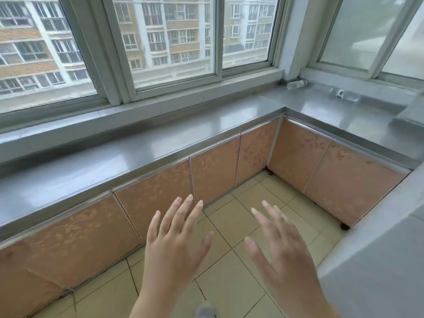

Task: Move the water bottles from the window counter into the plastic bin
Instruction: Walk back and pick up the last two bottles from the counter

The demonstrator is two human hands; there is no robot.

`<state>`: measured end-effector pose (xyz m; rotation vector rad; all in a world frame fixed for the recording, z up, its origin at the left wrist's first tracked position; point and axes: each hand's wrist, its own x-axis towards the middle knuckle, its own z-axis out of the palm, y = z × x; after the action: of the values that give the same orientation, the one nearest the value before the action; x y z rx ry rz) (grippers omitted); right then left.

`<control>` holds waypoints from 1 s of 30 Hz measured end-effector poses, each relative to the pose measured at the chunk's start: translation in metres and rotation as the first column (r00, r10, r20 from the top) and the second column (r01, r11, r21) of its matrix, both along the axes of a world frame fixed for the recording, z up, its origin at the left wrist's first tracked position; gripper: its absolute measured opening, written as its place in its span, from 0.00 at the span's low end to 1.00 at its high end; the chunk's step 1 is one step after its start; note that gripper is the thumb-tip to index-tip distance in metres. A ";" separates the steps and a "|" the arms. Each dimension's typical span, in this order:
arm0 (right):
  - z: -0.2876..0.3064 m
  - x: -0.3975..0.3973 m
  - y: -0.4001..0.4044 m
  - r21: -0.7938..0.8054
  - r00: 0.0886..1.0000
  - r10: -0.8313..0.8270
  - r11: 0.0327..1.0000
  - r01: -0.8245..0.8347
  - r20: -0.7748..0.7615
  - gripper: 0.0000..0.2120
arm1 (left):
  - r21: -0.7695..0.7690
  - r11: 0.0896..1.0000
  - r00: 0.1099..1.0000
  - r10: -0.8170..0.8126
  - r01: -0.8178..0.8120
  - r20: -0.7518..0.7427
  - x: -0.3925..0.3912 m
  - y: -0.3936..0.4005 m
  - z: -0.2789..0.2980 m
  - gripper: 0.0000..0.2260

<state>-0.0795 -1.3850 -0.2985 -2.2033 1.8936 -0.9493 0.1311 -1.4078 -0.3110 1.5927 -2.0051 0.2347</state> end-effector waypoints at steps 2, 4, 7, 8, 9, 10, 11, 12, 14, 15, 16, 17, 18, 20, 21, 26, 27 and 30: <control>-0.001 -0.009 -0.043 -0.026 1.000 -0.030 0.999 0.030 -0.007 0.29 | 0.007 0.999 0.999 -0.035 0.035 -0.008 -0.010 -0.047 -0.002 0.26; -0.004 -0.018 -0.086 -0.018 0.998 -0.061 0.998 0.061 -0.018 0.29 | 0.023 0.997 0.997 -0.075 0.075 -0.011 -0.021 -0.097 -0.005 0.26; -0.011 -0.036 -0.146 0.011 0.993 -0.115 0.993 0.116 -0.025 0.30 | 0.065 0.991 0.993 -0.113 0.115 -0.034 -0.035 -0.172 -0.009 0.26; -0.011 -0.042 -0.165 0.025 0.990 -0.140 0.990 0.140 -0.017 0.30 | 0.076 0.989 0.991 -0.125 0.129 -0.047 -0.041 -0.197 -0.008 0.26; -0.010 -0.048 -0.184 0.039 0.987 -0.161 0.986 0.161 -0.012 0.30 | 0.084 0.986 0.989 -0.138 0.143 -0.055 -0.047 -0.222 -0.007 0.26; -0.007 -0.054 -0.204 0.046 0.984 -0.177 0.983 0.178 -0.015 0.29 | 0.088 0.983 0.987 -0.154 0.159 -0.054 -0.054 -0.247 -0.004 0.26; -0.004 -0.062 -0.223 0.047 0.981 -0.191 0.980 0.192 -0.021 0.29 | 0.093 0.979 0.983 -0.176 0.179 -0.045 -0.063 -0.272 -0.002 0.26; -0.001 -0.070 -0.241 0.045 0.978 -0.206 0.977 0.208 -0.030 0.29 | 0.097 0.974 0.979 -0.202 0.204 -0.031 -0.072 -0.296 0.001 0.26; 0.003 -0.088 -0.273 0.048 0.968 -0.249 0.967 0.250 -0.033 0.29 | 0.104 0.961 0.967 -0.256 0.256 -0.015 -0.096 -0.340 0.005 0.26; 0.004 -0.098 -0.289 0.050 0.961 -0.275 0.960 0.276 -0.026 0.29 | 0.108 0.954 0.960 -0.280 0.280 -0.015 -0.109 -0.360 0.007 0.26; 0.003 -0.109 -0.304 0.052 0.953 -0.302 0.952 0.303 -0.018 0.29 | 0.111 0.947 0.953 -0.303 0.302 -0.016 -0.124 -0.379 0.008 0.26; 0.002 -0.122 -0.319 0.053 0.944 -0.329 0.943 0.329 -0.012 0.29 | 0.116 0.939 0.945 -0.325 0.325 -0.017 -0.140 -0.397 0.008 0.26; 0.000 -0.136 -0.334 0.058 0.936 -0.353 0.934 0.352 -0.007 0.30 | 0.120 0.930 0.938 -0.347 0.346 -0.018 -0.156 -0.415 0.006 0.26; -0.005 -0.166 -0.365 0.074 0.920 -0.393 0.917 0.392 0.006 0.30 | 0.130 0.916 0.924 -0.382 0.380 -0.017 -0.190 -0.450 0.000 0.26; -0.009 -0.182 -0.381 0.080 0.913 -0.408 0.911 0.405 0.015 0.31 | 0.134 0.910 0.919 -0.393 0.391 -0.013 -0.208 -0.468 -0.004 0.26; -0.012 -0.271 -0.460 0.123 0.900 -0.435 0.894 0.431 0.013 0.33 | 0.165 0.897 0.909 -0.417 0.411 0.001 -0.302 -0.548 -0.009 0.25; -0.010 -0.289 -0.475 0.126 0.898 -0.440 0.891 0.435 0.008 0.33 | 0.165 0.892 0.905 -0.425 0.420 -0.006 -0.320 -0.562 -0.007 0.25; 0.000 -0.337 -0.521 0.131 0.893 -0.451 0.885 0.447 0.001 0.30 | 0.149 0.889 0.900 -0.436 0.433 -0.009 -0.366 -0.604 0.002 0.25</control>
<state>-0.4163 -1.9057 -0.2990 -1.6959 2.4321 -0.8742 -0.2344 -2.0114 -0.3094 1.1772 -2.3816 -0.0701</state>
